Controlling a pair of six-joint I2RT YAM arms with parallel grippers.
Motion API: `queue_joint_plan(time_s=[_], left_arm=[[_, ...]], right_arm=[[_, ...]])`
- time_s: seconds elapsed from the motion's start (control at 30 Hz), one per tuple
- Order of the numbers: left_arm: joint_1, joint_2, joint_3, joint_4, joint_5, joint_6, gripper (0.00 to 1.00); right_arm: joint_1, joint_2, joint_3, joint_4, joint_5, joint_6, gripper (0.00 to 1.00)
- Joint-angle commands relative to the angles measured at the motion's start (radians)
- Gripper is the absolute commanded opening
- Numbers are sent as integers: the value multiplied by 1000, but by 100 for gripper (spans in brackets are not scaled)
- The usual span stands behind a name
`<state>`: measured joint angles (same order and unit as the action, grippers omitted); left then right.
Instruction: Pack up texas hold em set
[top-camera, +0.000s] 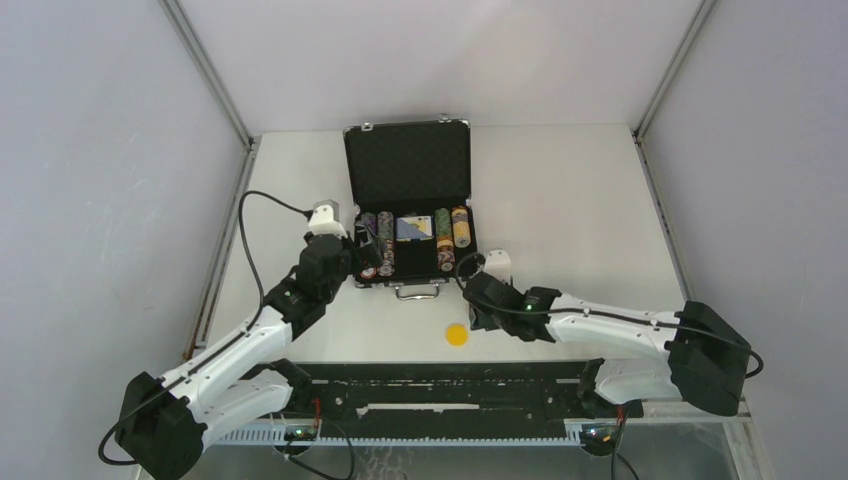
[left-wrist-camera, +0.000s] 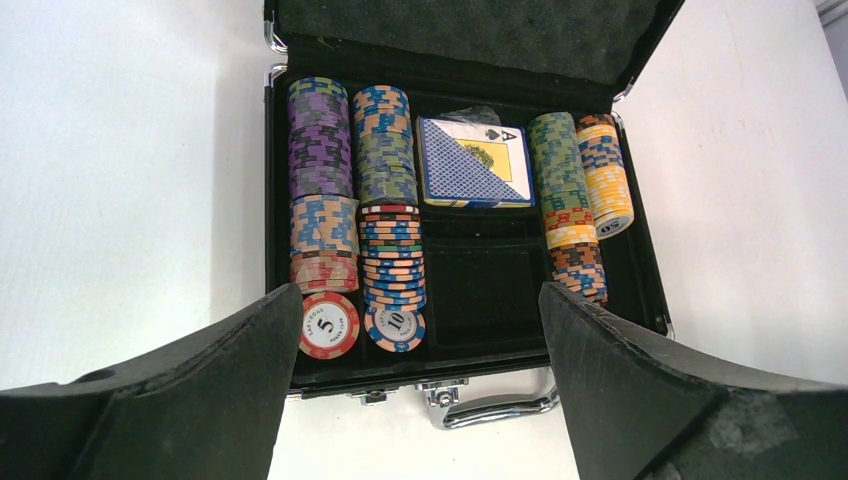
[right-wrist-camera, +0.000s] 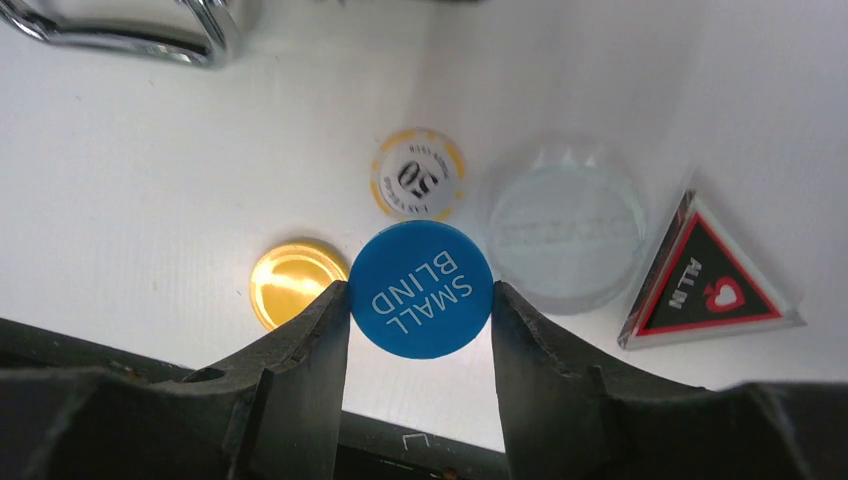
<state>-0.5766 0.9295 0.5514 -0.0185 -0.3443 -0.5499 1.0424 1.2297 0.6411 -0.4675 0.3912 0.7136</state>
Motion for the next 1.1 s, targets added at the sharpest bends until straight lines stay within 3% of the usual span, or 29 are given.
queue_joint_plan(time_s=[0.0,0.67,0.97,1.07], left_arm=[[-2,-2,5,10,3,-1,92],[7,5,4,7,-1,-1,92],[10,-3,5,-6,-17,7,92],[11,-3,9,-12,-21,14,92]], right_arm=[[-44,50,110,42,-9,-105,47],[-181,498,631,68,-134,-362,48],[-199,663,796,47,-178,-406,55],[-209,697,831,46,-152,-410,70]])
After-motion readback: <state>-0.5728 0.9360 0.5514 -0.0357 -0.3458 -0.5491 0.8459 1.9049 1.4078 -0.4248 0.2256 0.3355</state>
